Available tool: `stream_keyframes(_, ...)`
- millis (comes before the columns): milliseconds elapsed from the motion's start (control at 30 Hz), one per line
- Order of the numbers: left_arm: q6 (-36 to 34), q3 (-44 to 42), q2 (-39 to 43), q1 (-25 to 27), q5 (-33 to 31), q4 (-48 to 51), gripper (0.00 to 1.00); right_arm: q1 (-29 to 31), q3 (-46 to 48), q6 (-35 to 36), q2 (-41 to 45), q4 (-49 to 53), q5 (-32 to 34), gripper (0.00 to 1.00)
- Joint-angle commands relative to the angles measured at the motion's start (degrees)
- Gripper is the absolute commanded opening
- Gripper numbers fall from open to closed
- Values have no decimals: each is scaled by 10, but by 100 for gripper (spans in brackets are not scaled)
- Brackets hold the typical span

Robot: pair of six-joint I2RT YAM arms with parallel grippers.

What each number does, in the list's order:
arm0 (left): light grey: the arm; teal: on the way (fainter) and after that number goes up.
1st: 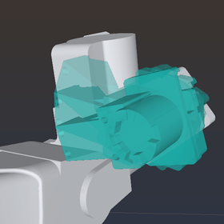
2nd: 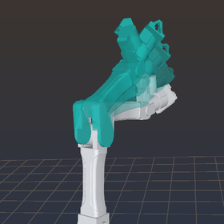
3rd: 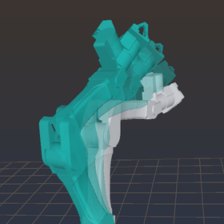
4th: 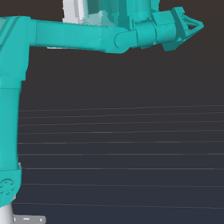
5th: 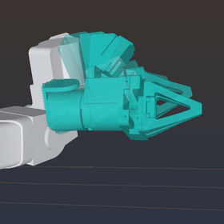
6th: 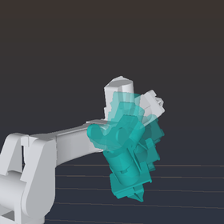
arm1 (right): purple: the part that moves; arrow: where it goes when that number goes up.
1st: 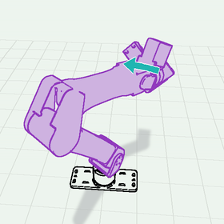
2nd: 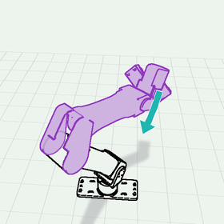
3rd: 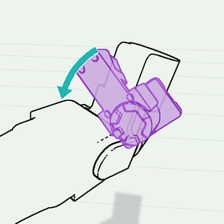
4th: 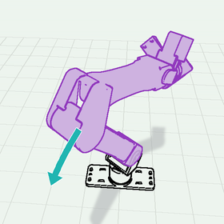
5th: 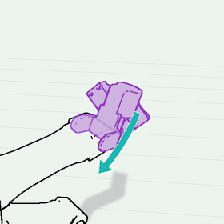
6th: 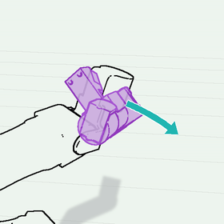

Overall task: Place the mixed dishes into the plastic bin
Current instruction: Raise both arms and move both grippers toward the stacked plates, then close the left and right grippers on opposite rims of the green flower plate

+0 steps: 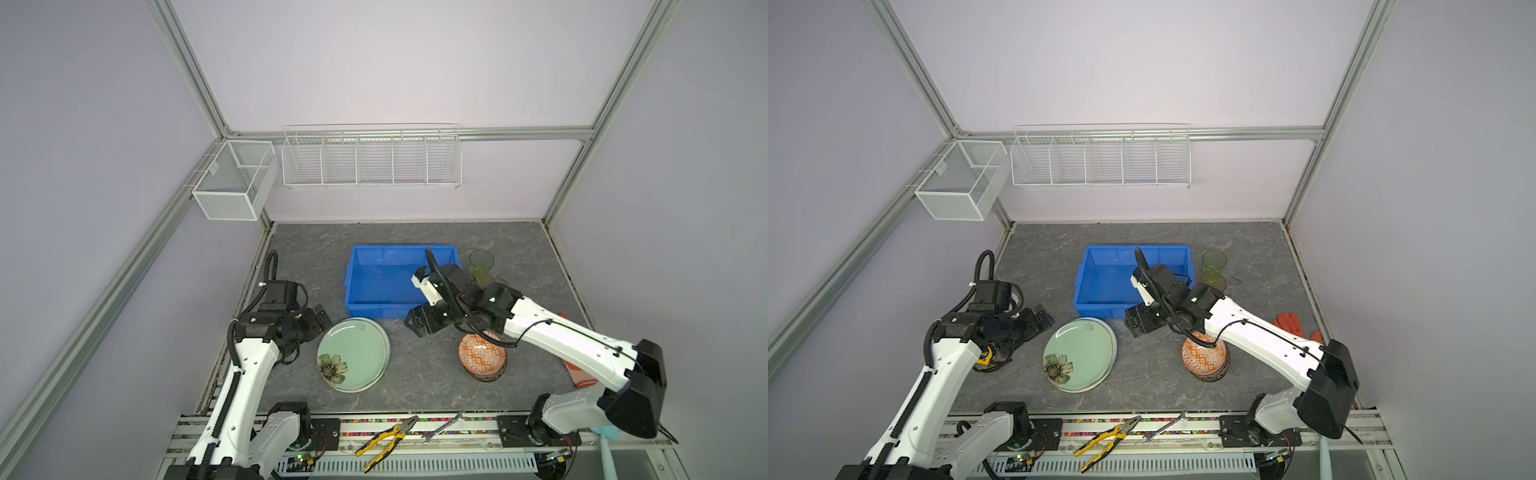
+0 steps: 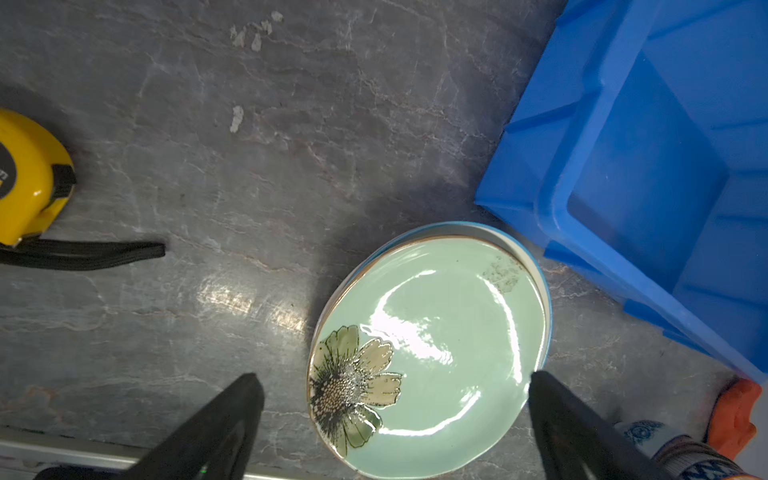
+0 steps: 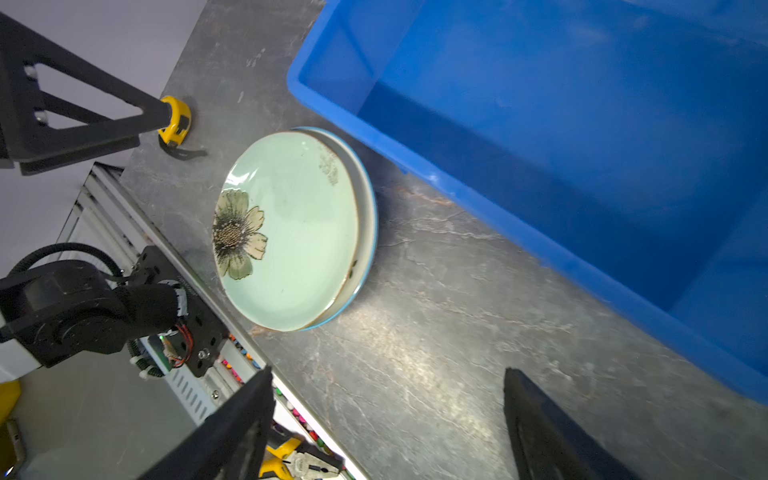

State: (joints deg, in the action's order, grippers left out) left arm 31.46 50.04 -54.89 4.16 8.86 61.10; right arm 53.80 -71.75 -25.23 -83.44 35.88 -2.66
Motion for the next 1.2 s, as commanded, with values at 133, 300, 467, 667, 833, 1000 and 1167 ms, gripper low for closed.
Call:
stream_keyframes(133, 22, -6, 12, 2, -7, 23, 99, 47, -29, -69, -78, -100, -45, 88)
stream_keyframes(300, 18, -8, 10, 2, -1, 19, 99, 55, -53, -86, -110, -63, -65, 88)
stream_keyframes(467, 21, -3, 0, 2, -17, 34, 99, 55, -60, -111, -131, -58, -81, 88)
stream_keyframes(667, 36, 0, 10, 2, -15, 44, 100, 57, -114, -137, -148, 5, -93, 88)
stream_keyframes(833, 68, -13, 22, 2, -3, 66, 100, 52, -105, -162, -121, 27, -98, 88)
stream_keyframes(1000, 84, -53, 42, 2, 33, 42, 99, 55, -60, -154, -98, 2, -72, 88)
stream_keyframes(1167, 65, -60, 56, 2, 0, 58, 100, 55, -49, -147, -104, -13, -58, 88)
